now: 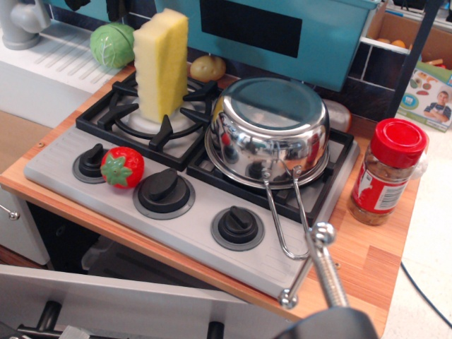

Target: Wipe pot with sponge

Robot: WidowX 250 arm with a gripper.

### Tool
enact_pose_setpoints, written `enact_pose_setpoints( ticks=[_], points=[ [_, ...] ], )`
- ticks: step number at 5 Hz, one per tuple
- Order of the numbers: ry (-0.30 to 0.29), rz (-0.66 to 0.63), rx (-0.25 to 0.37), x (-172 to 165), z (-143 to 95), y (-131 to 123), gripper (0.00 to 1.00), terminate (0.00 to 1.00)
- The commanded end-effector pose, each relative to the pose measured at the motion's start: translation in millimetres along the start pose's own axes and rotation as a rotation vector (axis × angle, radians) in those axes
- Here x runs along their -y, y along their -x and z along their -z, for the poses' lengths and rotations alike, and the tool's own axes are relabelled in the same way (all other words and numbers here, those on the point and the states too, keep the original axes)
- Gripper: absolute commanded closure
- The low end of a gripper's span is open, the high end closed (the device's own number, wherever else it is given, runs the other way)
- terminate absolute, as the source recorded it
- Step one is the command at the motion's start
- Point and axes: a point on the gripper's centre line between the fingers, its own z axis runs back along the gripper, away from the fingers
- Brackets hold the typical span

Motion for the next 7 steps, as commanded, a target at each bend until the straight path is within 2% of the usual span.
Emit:
enact_pose_setpoints(
  ticks=[1, 2, 3, 4, 5, 6, 7],
  points=[
    [0.000, 0.000, 0.000, 0.0, 0.0, 0.0, 0.00, 0.00],
    [0.006, 0.011, 0.051, -3.6, -36.4, 0.9, 0.00, 0.00],
    [0.098, 0.010, 0.079, -5.4, -63.7, -2.8, 0.00, 0.00],
    [0.140, 0.007, 0.069, 21.5, -50.3, -8.4, 0.00, 0.00],
    [0.153, 0.017, 0.033, 41.7, -31.5, -12.4, 0.00, 0.00],
    [0.162, 0.032, 0.047, 52.2, -17.0, -9.0, 0.00, 0.00],
    [0.120, 0.049, 0.036, 67.6, -2.0, -7.1, 0.00, 0.00]
  ],
)
